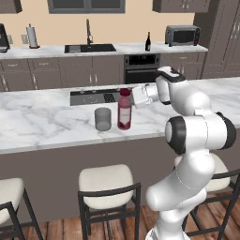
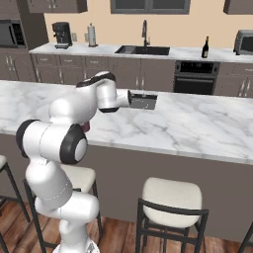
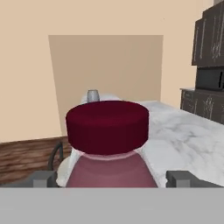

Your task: There is a wine glass and glass cup on the dining counter. Place the wine bottle next to the wine glass and the juice bottle next to the glass cup.

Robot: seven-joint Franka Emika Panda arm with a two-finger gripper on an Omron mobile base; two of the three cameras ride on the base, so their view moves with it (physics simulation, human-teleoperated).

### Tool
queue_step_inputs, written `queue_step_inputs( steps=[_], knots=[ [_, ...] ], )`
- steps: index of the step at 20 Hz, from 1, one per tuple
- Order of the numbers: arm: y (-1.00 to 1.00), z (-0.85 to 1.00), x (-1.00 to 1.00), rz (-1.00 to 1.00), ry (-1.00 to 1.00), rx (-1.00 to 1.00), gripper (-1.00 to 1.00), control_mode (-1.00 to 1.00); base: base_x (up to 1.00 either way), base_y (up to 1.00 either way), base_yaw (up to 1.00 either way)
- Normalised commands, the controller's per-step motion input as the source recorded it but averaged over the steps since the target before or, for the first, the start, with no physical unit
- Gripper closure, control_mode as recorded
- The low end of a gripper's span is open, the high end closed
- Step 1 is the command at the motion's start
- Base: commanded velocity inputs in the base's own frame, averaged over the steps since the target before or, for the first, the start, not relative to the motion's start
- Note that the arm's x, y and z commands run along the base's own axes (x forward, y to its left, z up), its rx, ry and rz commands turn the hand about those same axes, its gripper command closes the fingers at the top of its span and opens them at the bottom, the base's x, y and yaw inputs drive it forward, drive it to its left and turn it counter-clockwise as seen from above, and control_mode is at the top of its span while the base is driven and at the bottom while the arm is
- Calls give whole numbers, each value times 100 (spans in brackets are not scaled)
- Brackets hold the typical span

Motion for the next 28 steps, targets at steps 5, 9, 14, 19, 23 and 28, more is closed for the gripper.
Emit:
queue_step_inputs(
  steps=[5, 9, 14, 19, 23, 28],
  knots=[
    [-11, 1, -2, -3, 4, 8, -100, -100, 0, 0, 0],
    [-15, 11, -13, -5, 11, 11, -100, -100, 0, 0, 0],
    [-13, 17, -20, -5, 13, 9, -100, -100, 0, 0, 0],
    [-4, 18, -26, -6, 18, 1, -100, -100, 0, 0, 0],
    [-1, 12, -44, -5, 9, -5, -100, -100, 0, 0, 0],
    [-8, 3, -51, -6, 2, -16, -100, -100, 0, 0, 0]
  ],
)
